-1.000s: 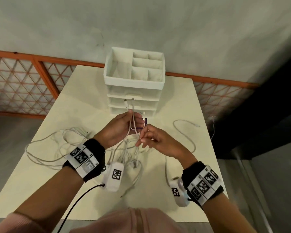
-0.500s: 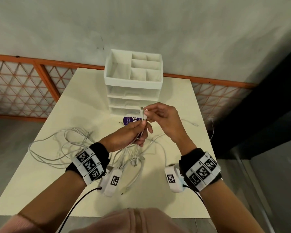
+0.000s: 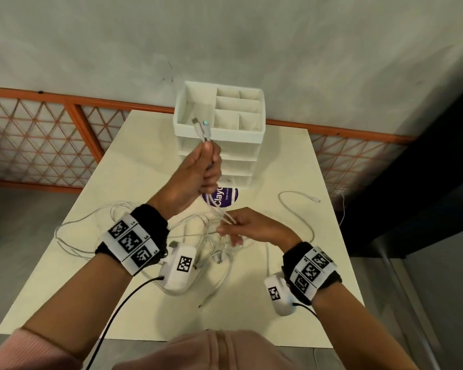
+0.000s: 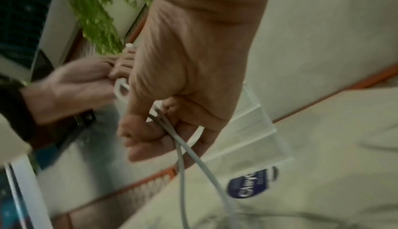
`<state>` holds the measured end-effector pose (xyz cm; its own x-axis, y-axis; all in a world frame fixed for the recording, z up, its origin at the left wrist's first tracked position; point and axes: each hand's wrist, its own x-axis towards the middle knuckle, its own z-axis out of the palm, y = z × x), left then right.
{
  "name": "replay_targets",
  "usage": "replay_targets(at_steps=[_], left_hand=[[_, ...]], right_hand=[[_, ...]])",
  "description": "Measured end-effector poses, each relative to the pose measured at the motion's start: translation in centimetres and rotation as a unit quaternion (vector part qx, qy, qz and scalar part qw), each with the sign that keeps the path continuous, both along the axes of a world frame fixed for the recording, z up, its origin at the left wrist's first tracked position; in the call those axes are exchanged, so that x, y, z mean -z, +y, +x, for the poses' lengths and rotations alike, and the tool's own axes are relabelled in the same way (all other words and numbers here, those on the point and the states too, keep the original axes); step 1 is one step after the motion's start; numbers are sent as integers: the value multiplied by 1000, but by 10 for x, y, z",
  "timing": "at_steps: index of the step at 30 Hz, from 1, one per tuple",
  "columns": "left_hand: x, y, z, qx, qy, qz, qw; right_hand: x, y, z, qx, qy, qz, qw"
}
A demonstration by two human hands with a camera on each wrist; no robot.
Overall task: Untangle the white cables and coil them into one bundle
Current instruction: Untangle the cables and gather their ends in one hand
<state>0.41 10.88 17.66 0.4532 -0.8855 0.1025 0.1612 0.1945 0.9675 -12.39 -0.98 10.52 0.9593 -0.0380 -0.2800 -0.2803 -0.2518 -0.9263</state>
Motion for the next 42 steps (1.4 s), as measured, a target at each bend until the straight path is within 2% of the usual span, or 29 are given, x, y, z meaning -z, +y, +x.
replay_targets(at_steps=[3, 5, 7, 8, 11, 13, 15, 17, 20, 22, 24, 27, 30, 32, 34, 35, 37, 39, 41, 42], left_hand=[[-4, 18, 15, -57, -53, 33, 996], [1, 27, 20, -96, -124, 87, 984], [11, 29, 16, -91, -222, 139, 961], [16, 28, 12, -59, -253, 161, 952], [35, 16, -7, 32, -268, 193, 943], [39, 10, -12, 28, -274, 192, 942], [40, 9, -6, -16, -273, 175, 946], [40, 12, 6, -62, -302, 166, 937], [34, 23, 17, -140, -327, 133, 925], [33, 34, 25, -210, -302, 96, 925], [38, 45, 40, -245, -278, 92, 924], [49, 55, 54, -203, -304, 167, 916], [59, 54, 47, -119, -361, 258, 888], [71, 51, 41, -93, -372, 294, 875], [80, 46, 35, -79, -363, 314, 874], [83, 42, 32, -74, -369, 323, 869], [85, 32, 27, -67, -390, 331, 857], [85, 25, 24, -59, -390, 331, 857], [86, 22, 23, -50, -388, 330, 859], [88, 22, 23, -47, -387, 330, 860]], right_hand=[[10, -33, -19, 59, 24, -90, 994], [5, -49, -31, 82, 22, -123, 989], [-10, -55, -34, 94, 8, -135, 986], [-19, -54, -31, 92, -6, -144, 985], [-50, -45, -19, 76, -67, -163, 981], [-65, -42, -13, 75, -103, -157, 979], [-70, -45, -15, 90, -105, -141, 980], [-60, -56, -22, 101, -73, -141, 982], [-29, -81, -39, 125, 8, -192, 973], [-4, -103, -56, 171, 52, -217, 960], [16, -122, -75, 224, 82, -237, 942], [39, -140, -93, 253, 137, -282, 915], [54, -139, -100, 205, 236, -308, 898], [68, -133, -100, 196, 284, -316, 884], [73, -118, -91, 227, 267, -347, 870], [74, -109, -85, 242, 225, -374, 867], [73, -84, -69, 250, 98, -399, 877], [67, -57, -52, 216, -5, -333, 918], [65, -32, -37, 106, -8, -252, 962], [68, -18, -29, 41, 15, -220, 975]])
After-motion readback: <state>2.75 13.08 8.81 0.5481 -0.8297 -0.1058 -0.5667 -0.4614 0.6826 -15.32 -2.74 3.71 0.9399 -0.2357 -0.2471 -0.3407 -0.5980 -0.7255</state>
